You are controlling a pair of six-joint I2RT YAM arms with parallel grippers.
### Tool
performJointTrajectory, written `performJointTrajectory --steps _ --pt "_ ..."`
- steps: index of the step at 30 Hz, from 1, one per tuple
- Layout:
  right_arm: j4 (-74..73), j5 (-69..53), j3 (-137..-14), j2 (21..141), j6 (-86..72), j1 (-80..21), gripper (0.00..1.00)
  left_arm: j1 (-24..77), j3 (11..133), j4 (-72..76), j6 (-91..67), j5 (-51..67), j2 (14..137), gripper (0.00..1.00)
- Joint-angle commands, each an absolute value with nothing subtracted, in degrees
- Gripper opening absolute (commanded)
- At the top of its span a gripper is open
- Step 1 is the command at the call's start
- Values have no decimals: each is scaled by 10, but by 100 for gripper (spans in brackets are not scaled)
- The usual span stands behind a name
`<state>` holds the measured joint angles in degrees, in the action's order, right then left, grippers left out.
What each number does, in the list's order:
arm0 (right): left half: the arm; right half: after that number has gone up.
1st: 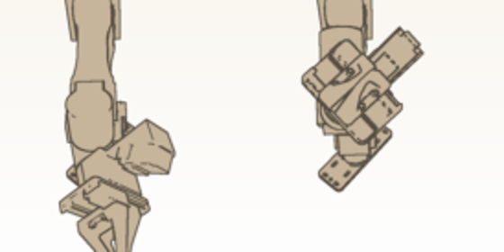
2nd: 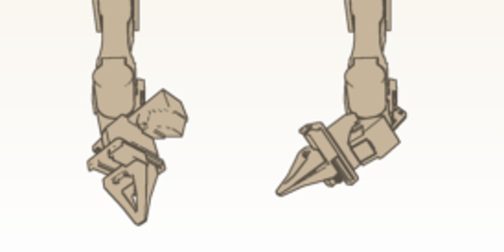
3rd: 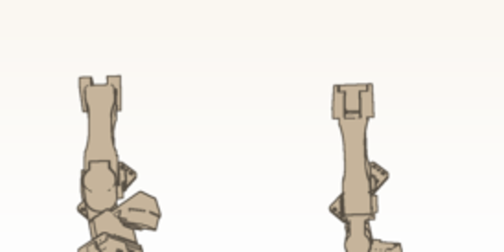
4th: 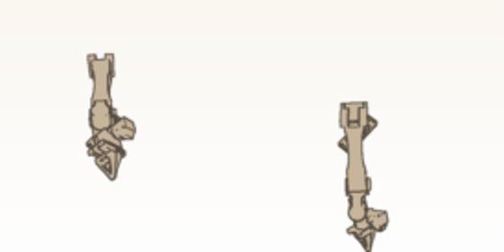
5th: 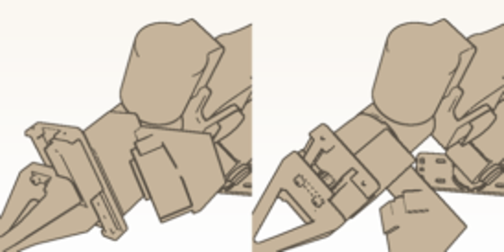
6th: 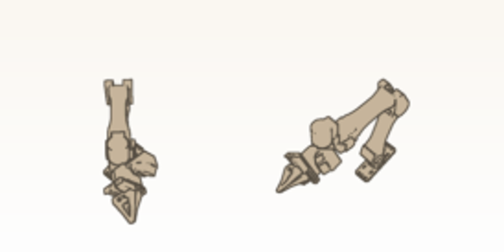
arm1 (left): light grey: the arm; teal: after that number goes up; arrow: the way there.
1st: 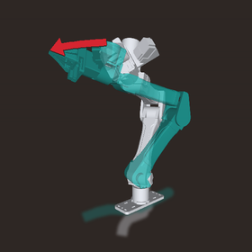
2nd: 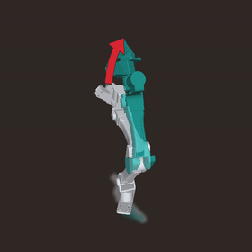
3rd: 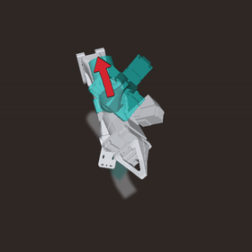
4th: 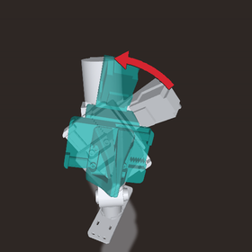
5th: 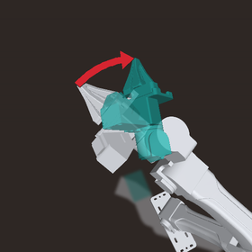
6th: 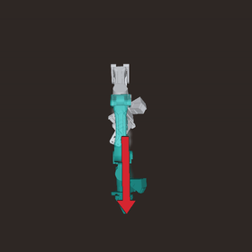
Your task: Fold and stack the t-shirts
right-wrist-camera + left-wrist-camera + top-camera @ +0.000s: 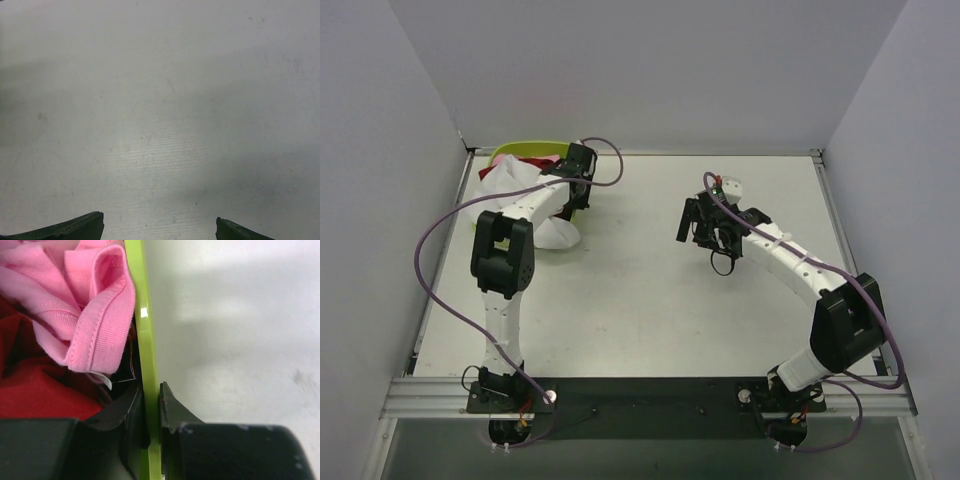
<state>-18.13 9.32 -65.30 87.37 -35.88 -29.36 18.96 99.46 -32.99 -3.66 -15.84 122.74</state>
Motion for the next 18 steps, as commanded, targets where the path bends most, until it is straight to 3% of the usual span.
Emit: performJointTrajectory --steps 1,8,9,10,12,18 --pt "-181 92 -657 887 -362 -299 94 154 1040 -343 -13 -156 1307 0" --pt "-176 97 -660 905 -352 -299 94 144 1051 -348 -30 -153 1296 0" --pt "-174 94 -659 908 -352 -299 93 145 1050 -357 -36 -159 1279 33" --pt "-172 91 -660 911 -353 -299 93 147 1051 -362 -50 -163 1269 47" --pt "-167 84 -659 915 -357 -301 93 152 1058 -385 -61 -174 1239 90" --pt "-164 84 -658 924 -359 -320 93 153 1057 -434 -107 -183 1135 93"
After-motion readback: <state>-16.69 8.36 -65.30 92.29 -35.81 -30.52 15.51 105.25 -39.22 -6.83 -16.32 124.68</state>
